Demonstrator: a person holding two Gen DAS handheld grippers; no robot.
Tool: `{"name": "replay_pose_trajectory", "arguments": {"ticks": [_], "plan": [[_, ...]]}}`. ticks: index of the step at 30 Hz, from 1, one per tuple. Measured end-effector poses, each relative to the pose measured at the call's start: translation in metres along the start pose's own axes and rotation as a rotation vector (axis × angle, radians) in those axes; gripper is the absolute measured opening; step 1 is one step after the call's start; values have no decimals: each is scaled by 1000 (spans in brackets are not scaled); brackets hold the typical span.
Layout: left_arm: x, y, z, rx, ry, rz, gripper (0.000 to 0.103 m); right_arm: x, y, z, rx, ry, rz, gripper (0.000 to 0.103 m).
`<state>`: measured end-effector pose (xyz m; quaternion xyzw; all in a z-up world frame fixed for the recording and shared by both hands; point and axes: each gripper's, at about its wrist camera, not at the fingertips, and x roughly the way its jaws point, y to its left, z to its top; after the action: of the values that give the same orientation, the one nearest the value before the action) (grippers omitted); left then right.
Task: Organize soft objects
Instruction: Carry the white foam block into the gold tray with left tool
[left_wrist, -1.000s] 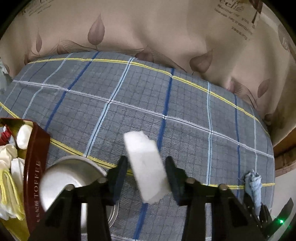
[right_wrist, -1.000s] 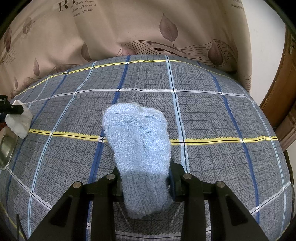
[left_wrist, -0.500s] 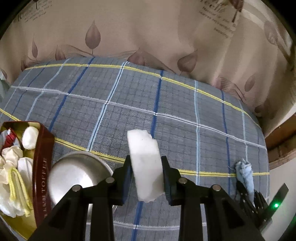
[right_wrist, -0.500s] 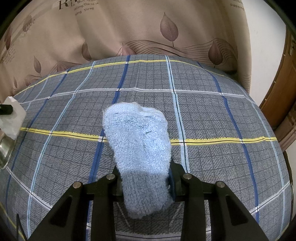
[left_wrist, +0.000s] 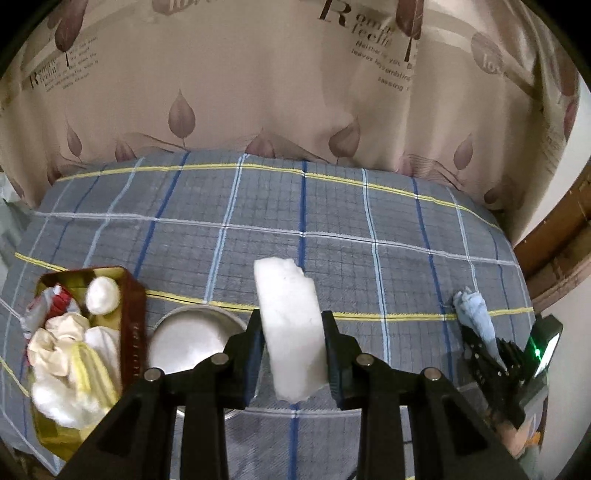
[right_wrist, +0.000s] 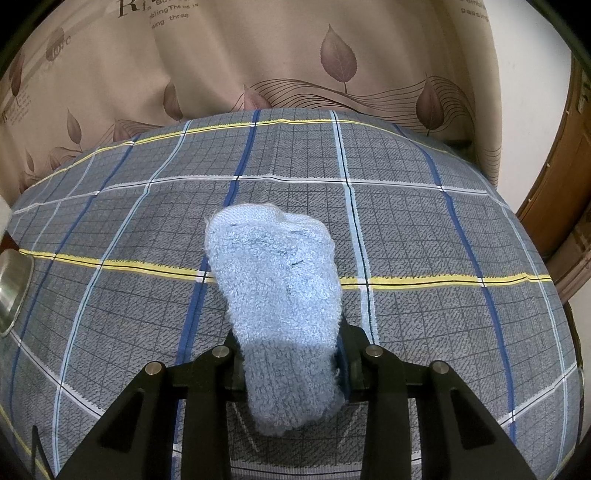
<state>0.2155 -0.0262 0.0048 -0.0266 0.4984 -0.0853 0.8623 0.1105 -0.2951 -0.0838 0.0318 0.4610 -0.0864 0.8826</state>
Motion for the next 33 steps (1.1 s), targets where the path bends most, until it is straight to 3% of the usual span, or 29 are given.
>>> {"name": "replay_pose_trajectory", "arguments": {"ticks": [14, 33], "plan": [[-52, 39, -8, 16, -52, 42, 30, -1, 1, 0, -1, 1, -2, 32], [-69, 127, -6, -36, -72, 224, 30, -1, 1, 0, -4, 3, -6, 32]]}}
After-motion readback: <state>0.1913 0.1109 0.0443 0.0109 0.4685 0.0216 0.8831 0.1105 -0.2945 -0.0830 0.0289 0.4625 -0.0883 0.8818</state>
